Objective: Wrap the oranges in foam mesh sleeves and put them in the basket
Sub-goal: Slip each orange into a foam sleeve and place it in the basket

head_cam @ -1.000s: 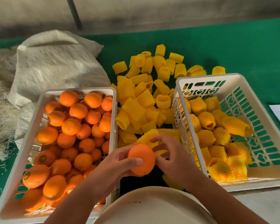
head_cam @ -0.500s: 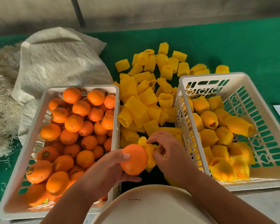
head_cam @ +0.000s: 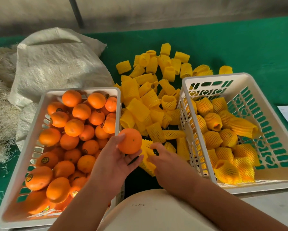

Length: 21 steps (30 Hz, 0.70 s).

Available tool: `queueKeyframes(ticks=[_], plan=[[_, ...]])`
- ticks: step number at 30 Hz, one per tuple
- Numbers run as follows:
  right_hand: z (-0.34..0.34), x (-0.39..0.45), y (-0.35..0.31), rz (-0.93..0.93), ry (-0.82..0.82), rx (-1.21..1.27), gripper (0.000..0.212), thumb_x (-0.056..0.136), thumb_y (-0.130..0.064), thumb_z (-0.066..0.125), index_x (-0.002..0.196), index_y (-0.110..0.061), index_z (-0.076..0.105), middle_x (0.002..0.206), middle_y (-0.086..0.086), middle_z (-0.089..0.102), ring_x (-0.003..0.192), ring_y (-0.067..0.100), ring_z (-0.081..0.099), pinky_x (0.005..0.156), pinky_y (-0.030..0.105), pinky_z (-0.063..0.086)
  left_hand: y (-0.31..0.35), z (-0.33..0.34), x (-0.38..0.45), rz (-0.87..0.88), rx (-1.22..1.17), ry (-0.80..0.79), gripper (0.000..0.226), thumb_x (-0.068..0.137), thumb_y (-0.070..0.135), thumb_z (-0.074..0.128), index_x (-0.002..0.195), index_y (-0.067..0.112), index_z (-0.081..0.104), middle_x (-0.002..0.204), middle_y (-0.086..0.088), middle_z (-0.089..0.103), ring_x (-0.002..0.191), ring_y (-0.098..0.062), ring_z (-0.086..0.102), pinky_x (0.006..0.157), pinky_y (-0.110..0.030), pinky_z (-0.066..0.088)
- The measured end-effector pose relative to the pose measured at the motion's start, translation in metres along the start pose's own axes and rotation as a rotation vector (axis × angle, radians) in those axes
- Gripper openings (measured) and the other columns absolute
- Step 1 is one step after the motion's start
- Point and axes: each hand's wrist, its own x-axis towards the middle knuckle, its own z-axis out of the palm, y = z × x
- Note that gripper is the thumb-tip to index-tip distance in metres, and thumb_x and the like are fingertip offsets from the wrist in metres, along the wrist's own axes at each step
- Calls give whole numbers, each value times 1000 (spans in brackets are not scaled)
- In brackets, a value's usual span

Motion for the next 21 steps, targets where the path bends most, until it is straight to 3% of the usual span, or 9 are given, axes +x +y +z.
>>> queueKeyframes(ticks=[5,8,11,14,18,21], plan=[[7,3,-6,23,22,183,43,92,-13,61,134,-22,56,145,-5,40,98,21,61,79,36,57,-15,12,2,164,104,40,53,79,34,81,128,27,62,110,-6,78,110,-36,73,94,-53,59],[0,2,2,43,126,337,44,95,-20,60,137,-29,54,145,-12,40,107,13,58,85,28,55,-21,9,0,241,425,71,53,71,52,88,116,32,70,112,6,76,113,-22,71,93,-40,61],[-8,5,12,99,234,374,51,93,-23,60,143,-27,50,150,-15,34,109,5,50,84,11,42,-29,3,-3,362,841,40,53,58,75,78,106,54,70,106,26,71,102,0,68,72,-15,57],[-8,6,12,84,245,345,60,92,-24,61,150,-23,45,155,-19,25,115,5,46,86,9,38,-33,-3,1,441,1078,92,70,56,84,74,118,54,58,111,32,61,98,-3,67,69,-16,55],[-9,4,9,49,242,341,64,94,-26,61,154,-23,40,159,-19,19,126,16,51,94,19,46,-32,-9,8,493,1245,83,79,70,73,77,139,45,49,129,30,48,105,1,59,73,-12,51],[-14,4,7,34,258,322,63,93,-26,59,154,-25,40,161,-17,18,123,19,55,94,25,54,-32,-11,7,470,1258,-11,58,71,66,78,121,56,50,125,31,52,104,14,57,70,-5,49]])
